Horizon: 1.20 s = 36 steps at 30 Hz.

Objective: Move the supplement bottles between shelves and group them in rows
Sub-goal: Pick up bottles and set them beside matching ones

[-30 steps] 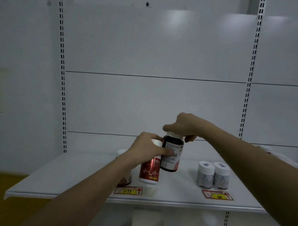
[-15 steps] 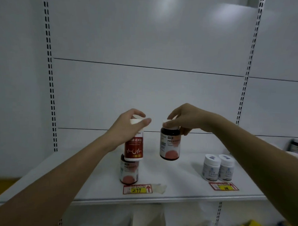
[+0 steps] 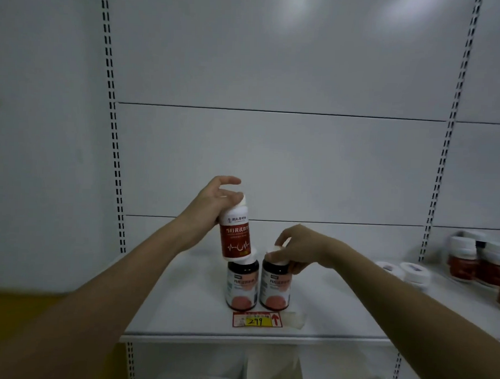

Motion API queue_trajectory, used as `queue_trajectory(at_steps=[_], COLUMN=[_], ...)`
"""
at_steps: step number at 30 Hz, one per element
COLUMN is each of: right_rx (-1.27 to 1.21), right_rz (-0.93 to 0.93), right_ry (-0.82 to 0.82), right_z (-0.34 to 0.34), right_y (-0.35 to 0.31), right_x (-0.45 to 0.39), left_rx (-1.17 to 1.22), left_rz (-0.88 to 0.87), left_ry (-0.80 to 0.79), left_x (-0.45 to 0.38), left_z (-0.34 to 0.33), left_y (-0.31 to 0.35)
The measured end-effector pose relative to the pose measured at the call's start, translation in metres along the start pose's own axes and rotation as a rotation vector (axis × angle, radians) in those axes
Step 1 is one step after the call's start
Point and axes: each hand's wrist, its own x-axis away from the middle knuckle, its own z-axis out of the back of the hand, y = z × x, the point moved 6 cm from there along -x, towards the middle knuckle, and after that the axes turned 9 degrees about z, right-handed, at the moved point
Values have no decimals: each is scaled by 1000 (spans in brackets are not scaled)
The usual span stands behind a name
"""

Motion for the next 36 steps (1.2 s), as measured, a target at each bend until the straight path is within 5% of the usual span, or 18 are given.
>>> queue_trajectory(at_steps=[5, 8, 10, 16, 24, 27, 30, 36], right_rx=[3, 185, 7, -447, -673, -754, -737, -528], right_rz=[-6, 91, 180, 287, 301, 283, 267, 182], right_ry=[-11, 194, 316, 105, 315, 391, 448, 442], right_z=[-7, 7, 16, -13, 5, 20, 39, 86], right_y=[-2, -9, -18, -27, 20, 48, 74, 128], right_x=[4, 17, 39, 103, 160, 187, 220, 301], left_rx=[92, 124, 148, 324, 154, 104, 5, 97], left_rz=[5, 4, -3, -16, -98, -26, -15, -53], left_ry=[-48, -73, -88, -184, -291, -444, -546, -473], left_x=[7, 10, 13, 26, 50, 63, 79, 106], left_z=[-2, -6, -11, -58, -129, -168, -214, -315], left_y=[-3, -5, -6, -11, 2, -11, -25, -23])
